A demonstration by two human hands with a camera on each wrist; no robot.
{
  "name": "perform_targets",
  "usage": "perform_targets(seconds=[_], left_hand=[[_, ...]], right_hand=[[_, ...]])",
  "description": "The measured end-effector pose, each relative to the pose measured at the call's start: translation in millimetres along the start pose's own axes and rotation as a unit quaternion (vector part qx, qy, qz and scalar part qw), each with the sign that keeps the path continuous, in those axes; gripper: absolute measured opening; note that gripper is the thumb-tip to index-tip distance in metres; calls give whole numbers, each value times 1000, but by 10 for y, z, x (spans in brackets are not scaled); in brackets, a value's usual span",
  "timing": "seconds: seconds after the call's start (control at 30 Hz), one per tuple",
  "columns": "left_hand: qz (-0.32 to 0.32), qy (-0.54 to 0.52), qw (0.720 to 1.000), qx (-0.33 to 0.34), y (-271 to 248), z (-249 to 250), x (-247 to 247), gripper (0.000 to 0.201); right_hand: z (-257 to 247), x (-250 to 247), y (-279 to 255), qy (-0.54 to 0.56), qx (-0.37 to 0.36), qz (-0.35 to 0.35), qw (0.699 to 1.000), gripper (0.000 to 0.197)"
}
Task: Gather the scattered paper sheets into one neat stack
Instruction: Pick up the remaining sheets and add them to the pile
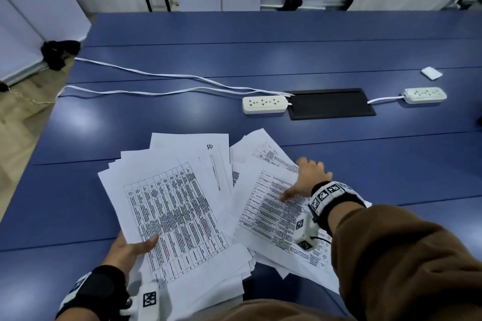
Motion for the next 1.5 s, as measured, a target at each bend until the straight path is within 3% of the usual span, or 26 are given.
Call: perform_targets(seconds=[0.17, 0.23, 0.37, 0.5, 0.6, 0.67, 0.77, 0.83, 0.93, 1.03, 1.23, 1.3, 1.4, 1.5], left_hand=[[8, -8, 1000, -10, 14, -48, -36, 77], [8, -27, 1000, -11, -4, -31, -15, 74], [2, -43, 999, -1, -39, 29, 51, 68], [4, -36, 999, 5, -75, 50, 86, 76], [-6, -15, 1000, 10, -94, 69, 151, 90], [-13, -8, 1000, 18, -127, 88, 261, 85], [-29, -3, 1000, 9, -192, 57, 502, 78], [-37, 9, 999, 9, -210, 13, 657, 74], [-58, 24, 998, 10, -234, -45, 865, 69], [-44, 43, 998, 20, -261, 1, 983, 48], [-26, 55, 998, 25, -140, 124, 1013, 90], [-19, 73, 996, 51, -73, 165, 1028, 89], [6, 115, 990, 81, -16, 253, 1081, 64], [-52, 166, 980, 93, 2, 333, 1248, 61]], right_hand=[[0, 42, -101, 204, -60, -81, 974, 50], [78, 35, -179, 207, -66, -77, 973, 44], [324, -277, -353, 150, -25, 71, 986, 32], [523, -931, -660, 206, -20, 215, 954, 23], [587, -1341, -858, 366, -51, 231, 900, 22], [554, -1541, -1048, 507, -103, 205, 831, 23], [400, -1653, -1315, 632, -168, 141, 744, 33], [316, -1578, -1351, 664, -174, 105, 720, 34], [204, -1177, -1216, 622, -123, 79, 769, 30], [116, -547, -988, 547, -49, 35, 835, 39], [-91, 434, -802, 419, -19, -81, 904, 35], [-73, 543, -744, 348, -3, -60, 935, 42], [5, 507, -664, 250, 41, 14, 967, 53], [-169, 551, -670, 220, -44, -29, 974, 52]])
Point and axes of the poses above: each hand's wrist, its own y-axis towards the middle knuckle, its own x-axis out of the palm, z = x × y, the point moved 5 cm from there along y, towards the middle knuckle, and after that the axes turned 13 degrees about x, right-handed, at the moved point
